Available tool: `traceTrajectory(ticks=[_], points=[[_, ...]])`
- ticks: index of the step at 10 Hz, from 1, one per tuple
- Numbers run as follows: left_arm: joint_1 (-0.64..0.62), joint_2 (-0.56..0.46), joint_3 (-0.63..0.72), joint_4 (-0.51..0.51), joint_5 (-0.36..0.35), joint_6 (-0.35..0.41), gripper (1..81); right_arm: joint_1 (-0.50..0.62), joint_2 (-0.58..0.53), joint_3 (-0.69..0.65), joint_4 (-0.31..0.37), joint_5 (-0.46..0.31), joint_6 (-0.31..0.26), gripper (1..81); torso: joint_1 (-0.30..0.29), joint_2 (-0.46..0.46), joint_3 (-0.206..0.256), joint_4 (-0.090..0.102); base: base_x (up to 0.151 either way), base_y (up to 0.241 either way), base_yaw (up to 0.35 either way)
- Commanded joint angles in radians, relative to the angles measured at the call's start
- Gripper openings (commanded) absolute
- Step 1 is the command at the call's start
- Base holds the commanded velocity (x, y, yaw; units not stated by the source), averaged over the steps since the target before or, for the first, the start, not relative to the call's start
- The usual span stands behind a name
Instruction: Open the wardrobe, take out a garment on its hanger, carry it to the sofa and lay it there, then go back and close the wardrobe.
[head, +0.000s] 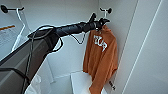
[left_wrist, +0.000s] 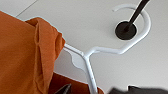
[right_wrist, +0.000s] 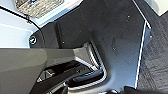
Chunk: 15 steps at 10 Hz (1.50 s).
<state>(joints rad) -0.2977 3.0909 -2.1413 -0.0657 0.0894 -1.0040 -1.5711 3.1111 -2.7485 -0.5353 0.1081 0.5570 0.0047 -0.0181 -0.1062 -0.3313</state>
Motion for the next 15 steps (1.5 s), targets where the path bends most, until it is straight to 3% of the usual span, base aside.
traceTrajectory(ticks=[1, 10, 11, 15], points=[[-0.186, 0.057, -0.06, 0.037, -0.019, -0.001, 81.1, 0.025, 0.005, 0.003, -0.002, -0.044, -0.005, 81.1, 0.0, 0.0, 0.0, 0.0, 0.0, 0.0, 0.0], [-0.188, 0.059, -0.045, 0.079, -0.079, -0.001, 81.1, 0.022, 0.002, 0.003, -0.002, -0.044, 0.0, 81.1, 0.0, 0.0, 0.0, 0.0, 0.0, 0.0, 0.0], [-0.188, 0.056, -0.04, 0.08, -0.08, -0.001, 1.0, 0.019, 0.002, 0.001, -0.002, -0.044, 0.0, 81.1, 0.0, 0.0, 0.0, 0.0, 0.0, 0.0, 0.0], [-0.214, 0.014, 0.0, 0.08, -0.103, -0.001, 1.0, 0.021, 0.002, 0.0, -0.002, -0.044, 0.0, 81.1, 0.0, 0.0, 0.0, 0.0, 0.0, 0.0, 0.0]])
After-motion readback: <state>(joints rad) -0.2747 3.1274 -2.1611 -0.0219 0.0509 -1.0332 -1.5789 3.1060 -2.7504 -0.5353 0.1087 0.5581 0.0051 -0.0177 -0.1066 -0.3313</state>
